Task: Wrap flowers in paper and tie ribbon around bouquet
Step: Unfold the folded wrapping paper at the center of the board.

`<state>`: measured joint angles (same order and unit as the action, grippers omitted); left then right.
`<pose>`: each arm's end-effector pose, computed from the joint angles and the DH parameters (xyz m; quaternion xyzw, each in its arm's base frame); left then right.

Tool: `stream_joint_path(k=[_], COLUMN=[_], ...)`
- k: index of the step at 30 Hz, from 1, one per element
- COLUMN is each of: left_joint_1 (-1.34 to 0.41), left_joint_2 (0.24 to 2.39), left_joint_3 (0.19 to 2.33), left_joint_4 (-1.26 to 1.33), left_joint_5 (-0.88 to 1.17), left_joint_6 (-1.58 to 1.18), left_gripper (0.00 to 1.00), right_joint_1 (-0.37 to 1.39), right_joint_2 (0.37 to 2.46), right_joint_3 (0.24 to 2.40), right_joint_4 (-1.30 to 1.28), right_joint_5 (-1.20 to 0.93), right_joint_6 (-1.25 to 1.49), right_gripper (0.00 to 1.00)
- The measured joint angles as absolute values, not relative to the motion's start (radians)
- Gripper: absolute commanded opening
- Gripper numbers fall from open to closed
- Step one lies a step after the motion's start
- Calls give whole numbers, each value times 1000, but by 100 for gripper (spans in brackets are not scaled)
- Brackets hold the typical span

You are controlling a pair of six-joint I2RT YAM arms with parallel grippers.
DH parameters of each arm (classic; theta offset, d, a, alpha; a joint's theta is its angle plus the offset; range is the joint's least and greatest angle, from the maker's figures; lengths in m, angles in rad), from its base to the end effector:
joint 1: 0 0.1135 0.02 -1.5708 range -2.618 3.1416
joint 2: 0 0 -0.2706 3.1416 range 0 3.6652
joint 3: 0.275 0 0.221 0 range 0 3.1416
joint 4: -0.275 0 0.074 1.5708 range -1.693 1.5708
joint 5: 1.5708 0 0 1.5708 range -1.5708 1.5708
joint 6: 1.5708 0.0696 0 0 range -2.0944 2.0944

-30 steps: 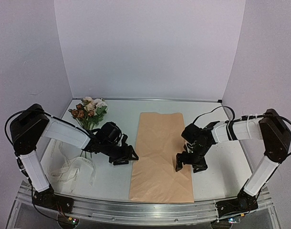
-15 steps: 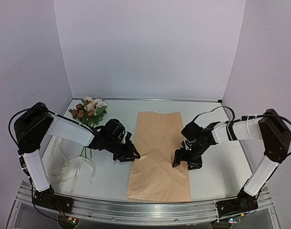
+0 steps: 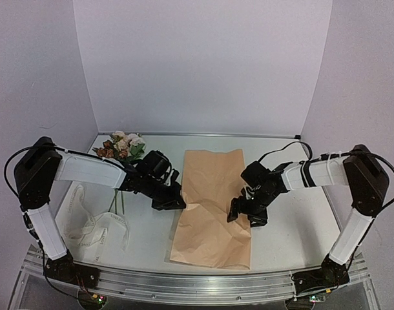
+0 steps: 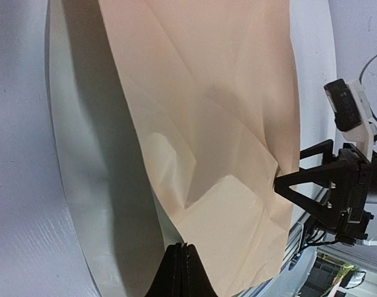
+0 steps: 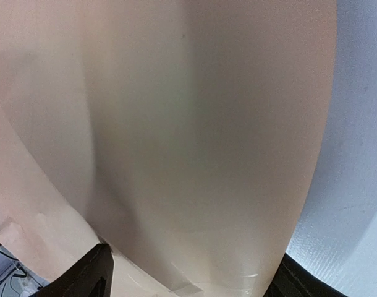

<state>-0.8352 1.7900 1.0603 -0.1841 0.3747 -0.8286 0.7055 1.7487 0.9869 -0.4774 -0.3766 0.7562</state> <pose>0.2241 -0.2856 0.1707 0.0632 0.9298 -0.3530 0.0832 0.2182 0.2194 0.1453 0.0063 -0.9693 -0.2457 0.0025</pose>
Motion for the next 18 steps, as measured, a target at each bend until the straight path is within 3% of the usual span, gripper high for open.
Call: stream_joint_path(k=[9, 18], left_joint_1=[-835, -835], left_joint_2=[1633, 1628], left_joint_3=[1212, 1486], left_joint_4=[-377, -502], left_joint_5=[273, 267], left_joint_6=[-729, -624], left_gripper=[0, 0], right_joint_1=[744, 772], right_joint_2=[1881, 1957], right_joint_3=[1160, 1290], right_joint_4=[-443, -297], right_joint_5=[-404, -443], right_joint_6=[826, 951], right_gripper=[98, 98])
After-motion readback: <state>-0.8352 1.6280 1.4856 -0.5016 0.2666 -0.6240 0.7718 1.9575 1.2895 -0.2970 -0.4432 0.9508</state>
